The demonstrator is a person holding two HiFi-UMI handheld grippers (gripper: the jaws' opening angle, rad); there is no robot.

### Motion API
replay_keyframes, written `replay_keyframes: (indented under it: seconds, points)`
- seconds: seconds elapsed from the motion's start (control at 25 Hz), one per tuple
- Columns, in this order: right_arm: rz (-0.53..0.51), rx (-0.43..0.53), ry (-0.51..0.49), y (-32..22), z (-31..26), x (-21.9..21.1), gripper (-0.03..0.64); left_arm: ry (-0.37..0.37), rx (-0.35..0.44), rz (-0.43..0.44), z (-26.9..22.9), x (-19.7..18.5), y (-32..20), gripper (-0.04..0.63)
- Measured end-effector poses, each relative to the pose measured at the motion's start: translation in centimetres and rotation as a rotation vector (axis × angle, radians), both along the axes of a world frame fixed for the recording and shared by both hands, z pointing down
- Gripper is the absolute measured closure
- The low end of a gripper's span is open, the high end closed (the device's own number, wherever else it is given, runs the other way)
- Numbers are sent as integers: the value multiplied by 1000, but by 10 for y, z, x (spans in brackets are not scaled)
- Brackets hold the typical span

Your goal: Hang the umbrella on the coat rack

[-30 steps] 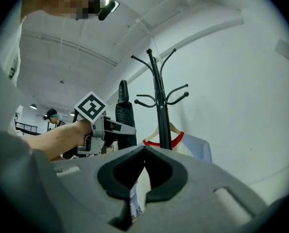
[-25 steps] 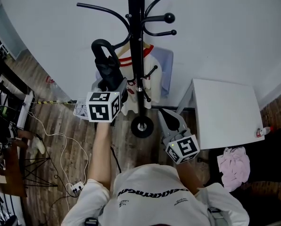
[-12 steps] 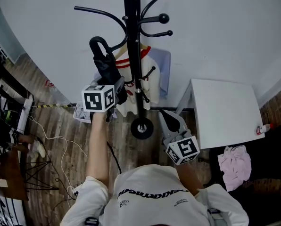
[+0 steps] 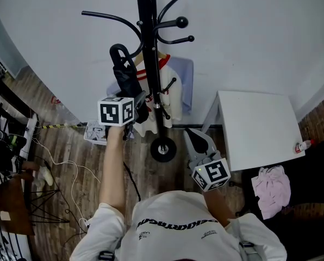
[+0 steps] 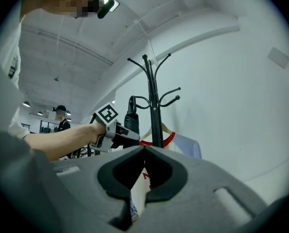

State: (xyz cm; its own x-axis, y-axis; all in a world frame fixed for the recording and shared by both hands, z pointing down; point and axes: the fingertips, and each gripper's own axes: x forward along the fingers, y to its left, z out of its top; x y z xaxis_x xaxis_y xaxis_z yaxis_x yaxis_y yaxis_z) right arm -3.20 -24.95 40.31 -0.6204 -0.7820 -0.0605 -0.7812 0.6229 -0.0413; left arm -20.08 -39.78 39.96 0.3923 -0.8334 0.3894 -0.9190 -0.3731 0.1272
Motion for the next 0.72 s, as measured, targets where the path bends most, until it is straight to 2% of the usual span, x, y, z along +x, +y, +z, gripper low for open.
replay_keyframes:
  seconds: [0.72]
  points:
    - [37,-10,1,-4,5,18,620,31,-98,62,42,31,-13,339]
